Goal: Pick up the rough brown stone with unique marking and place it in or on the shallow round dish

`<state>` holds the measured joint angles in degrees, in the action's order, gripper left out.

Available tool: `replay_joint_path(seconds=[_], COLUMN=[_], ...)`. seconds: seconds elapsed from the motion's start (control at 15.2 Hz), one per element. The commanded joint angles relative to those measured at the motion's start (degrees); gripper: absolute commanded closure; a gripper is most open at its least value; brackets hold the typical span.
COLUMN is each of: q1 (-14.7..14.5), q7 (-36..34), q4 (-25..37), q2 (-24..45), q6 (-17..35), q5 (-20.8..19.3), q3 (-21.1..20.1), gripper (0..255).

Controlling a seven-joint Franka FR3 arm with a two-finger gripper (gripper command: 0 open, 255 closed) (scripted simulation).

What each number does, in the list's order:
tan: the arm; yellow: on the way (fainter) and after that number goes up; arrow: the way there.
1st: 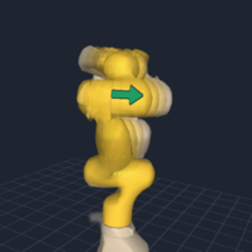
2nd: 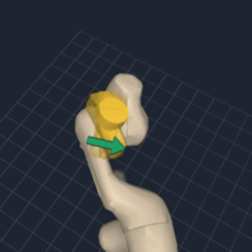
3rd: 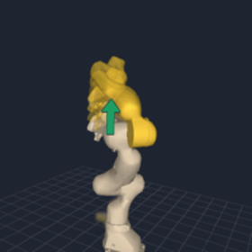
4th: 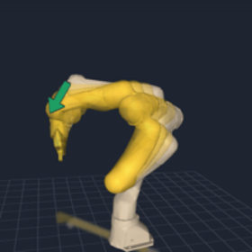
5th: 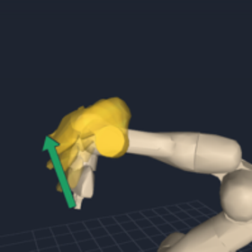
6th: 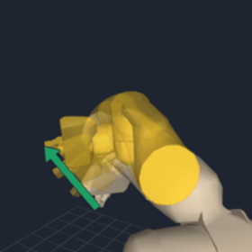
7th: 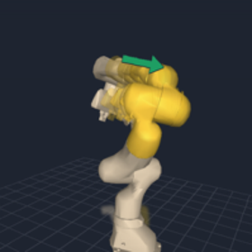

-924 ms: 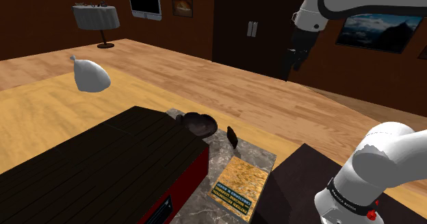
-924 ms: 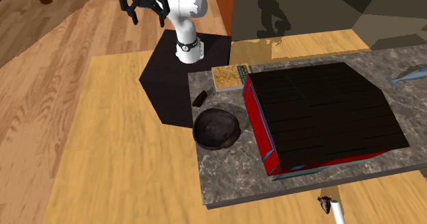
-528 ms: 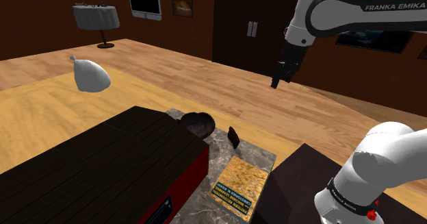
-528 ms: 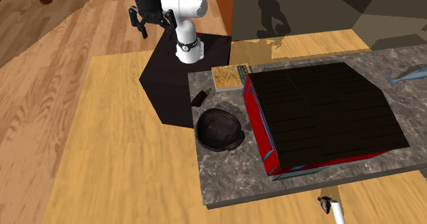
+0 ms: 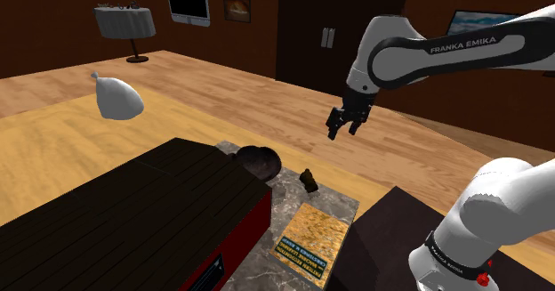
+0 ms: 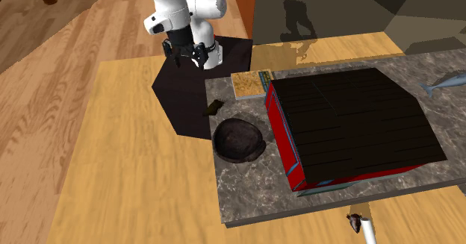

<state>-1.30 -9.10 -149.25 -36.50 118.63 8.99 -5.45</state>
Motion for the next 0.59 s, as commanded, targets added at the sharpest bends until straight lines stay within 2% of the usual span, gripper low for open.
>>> replay_joint_path(seconds=[0.0, 0.53], q1=[-0.7, -4.1], q7=[-2.1, -7.6], q4=[-1.4, -3.0], q2=[2.8, 17.5], q6=[4.5, 22.2], q5=[2.2, 11.1], q3=[-1.1, -4.8], gripper=[0, 0])
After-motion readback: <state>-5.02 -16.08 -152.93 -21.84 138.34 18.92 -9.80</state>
